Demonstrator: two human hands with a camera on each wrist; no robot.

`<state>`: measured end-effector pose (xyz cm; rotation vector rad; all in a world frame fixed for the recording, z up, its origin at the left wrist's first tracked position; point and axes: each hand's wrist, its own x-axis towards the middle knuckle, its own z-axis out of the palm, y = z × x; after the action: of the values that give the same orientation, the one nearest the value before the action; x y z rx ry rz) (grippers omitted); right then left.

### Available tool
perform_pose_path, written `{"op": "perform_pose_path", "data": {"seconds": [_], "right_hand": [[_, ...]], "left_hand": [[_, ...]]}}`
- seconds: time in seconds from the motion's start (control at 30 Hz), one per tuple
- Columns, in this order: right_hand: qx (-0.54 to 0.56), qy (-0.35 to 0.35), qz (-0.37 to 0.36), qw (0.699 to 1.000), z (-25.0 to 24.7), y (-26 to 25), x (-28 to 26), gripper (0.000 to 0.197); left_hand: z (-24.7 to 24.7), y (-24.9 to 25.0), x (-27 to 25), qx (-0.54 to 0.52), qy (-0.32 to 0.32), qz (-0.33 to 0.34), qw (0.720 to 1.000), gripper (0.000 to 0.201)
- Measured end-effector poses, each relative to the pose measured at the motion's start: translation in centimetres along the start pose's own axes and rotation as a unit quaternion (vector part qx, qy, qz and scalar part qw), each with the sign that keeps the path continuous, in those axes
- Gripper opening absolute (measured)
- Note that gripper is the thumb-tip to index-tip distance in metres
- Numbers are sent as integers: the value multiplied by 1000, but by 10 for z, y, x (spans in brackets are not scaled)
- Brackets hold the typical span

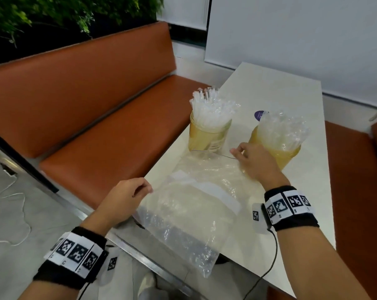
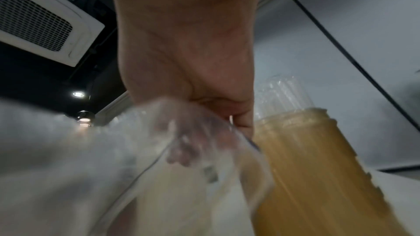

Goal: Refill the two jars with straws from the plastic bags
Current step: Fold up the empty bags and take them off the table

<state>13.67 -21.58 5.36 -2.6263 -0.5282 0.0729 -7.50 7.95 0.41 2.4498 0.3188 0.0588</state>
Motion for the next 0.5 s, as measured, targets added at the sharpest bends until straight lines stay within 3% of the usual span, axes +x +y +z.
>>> {"op": "perform_pose_path", "data": {"seconds": [0.07, 0.13, 0.23, 0.3, 0.37, 0.5], "right_hand": [[-16, -51, 11, 998, 12, -3, 2, 45], [14, -154, 31, 987, 27, -3, 6, 57], [13, -294, 49, 955, 54, -2, 8, 91], [8, -306, 57, 950, 76, 1, 7, 109], [35, -280, 81, 956, 92, 5, 5, 112], [44, -257, 102, 960, 107, 8, 4, 82]], "left_hand": [[11, -10, -2, 77, 23, 0, 997, 14], [24, -21, -6, 130, 37, -12, 991, 10], [42, -32, -7, 172, 8, -64, 983, 17], [48, -34, -4, 177, 0, -87, 980, 15], [50, -35, 3, 179, 6, -93, 979, 12], [46, -38, 23, 59, -17, -103, 993, 21]]}}
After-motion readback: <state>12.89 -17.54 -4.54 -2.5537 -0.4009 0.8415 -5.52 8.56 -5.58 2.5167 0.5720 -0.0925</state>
